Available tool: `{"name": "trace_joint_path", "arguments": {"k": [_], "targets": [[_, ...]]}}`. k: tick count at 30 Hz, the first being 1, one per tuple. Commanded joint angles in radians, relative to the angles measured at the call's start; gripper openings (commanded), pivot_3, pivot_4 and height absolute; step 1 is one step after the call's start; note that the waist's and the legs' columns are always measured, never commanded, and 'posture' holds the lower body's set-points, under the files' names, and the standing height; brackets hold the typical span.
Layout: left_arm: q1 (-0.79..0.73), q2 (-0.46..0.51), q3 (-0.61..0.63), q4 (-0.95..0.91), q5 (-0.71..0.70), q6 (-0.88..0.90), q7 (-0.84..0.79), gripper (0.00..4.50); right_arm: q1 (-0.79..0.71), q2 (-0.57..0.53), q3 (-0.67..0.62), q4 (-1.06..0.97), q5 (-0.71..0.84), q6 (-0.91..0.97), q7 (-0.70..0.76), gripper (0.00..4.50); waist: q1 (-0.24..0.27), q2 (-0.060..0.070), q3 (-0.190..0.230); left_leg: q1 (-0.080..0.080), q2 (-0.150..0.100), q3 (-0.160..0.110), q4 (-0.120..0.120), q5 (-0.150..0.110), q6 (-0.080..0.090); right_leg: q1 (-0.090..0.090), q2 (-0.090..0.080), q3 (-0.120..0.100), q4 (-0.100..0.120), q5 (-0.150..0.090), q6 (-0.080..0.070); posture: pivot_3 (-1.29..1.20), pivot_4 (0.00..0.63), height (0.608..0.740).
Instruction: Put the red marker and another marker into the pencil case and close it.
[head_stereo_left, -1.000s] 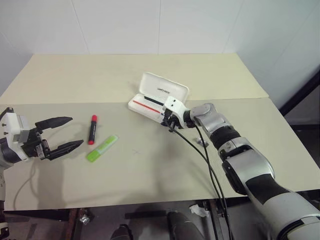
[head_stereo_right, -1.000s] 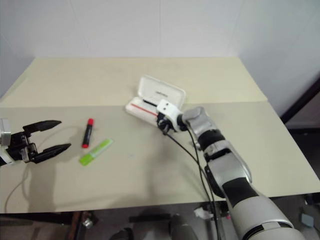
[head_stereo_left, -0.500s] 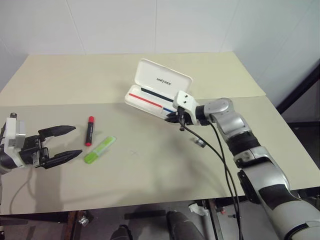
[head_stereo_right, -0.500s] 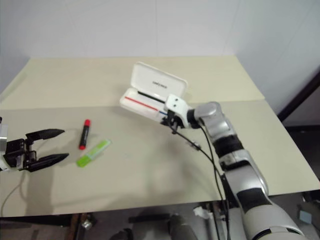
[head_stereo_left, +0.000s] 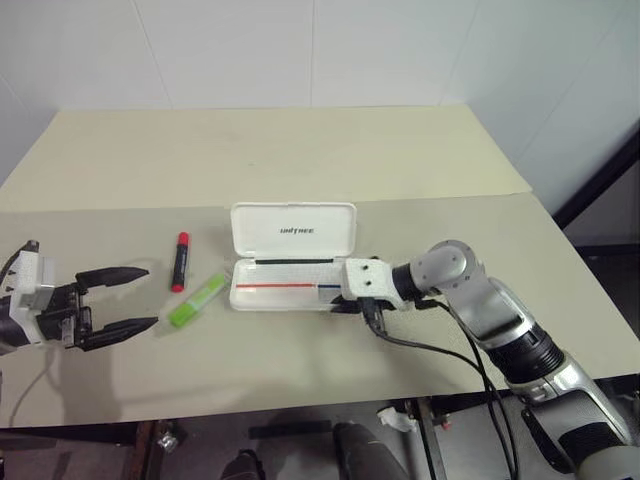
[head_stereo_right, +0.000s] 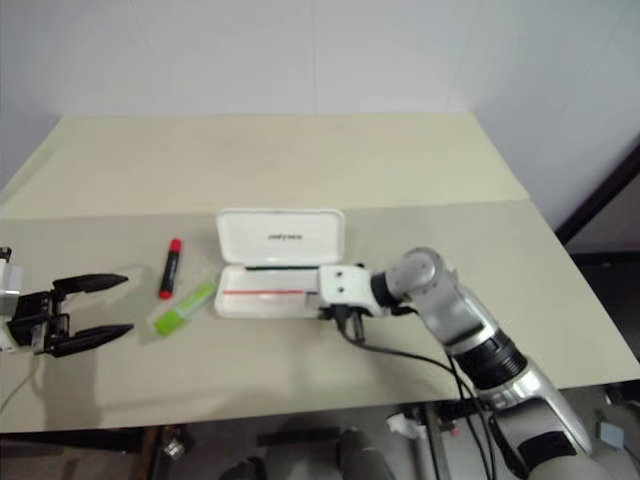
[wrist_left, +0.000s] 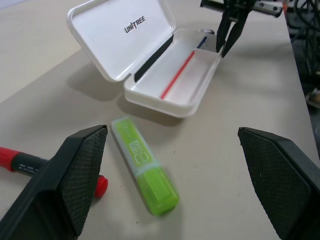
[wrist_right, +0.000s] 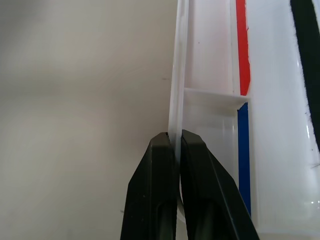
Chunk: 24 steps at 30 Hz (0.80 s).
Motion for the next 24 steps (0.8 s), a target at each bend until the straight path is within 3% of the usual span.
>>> {"name": "trace_joint_path", "arguments": {"k": [1,24], "targets": [[-0.006,0.009,0.003,0.002,-0.001,-0.025,-0.053,4.5,0.019,-0.02,0.023,-0.075,-0.031,0.024,-0.02,0.06,0.004,0.0,0.0,0.0,0.0,0.0,0.0,0.0,0.0,0.0,0.0,0.0,0.0,0.0,0.0,0.0,0.15,0.74],[0.029,-0.006,0.017,-0.042,-0.022,-0.031,-0.014,4.5,0.025,-0.071,0.002,0.016,0.003,-0.032,-0.023,0.06,0.043,0.0,0.0,0.0,0.0,0.001,0.0,0.0,0.0,-0.001,0.0,0.0,0.0,-0.002,-0.004,0.0,0.15,0.74]]}}
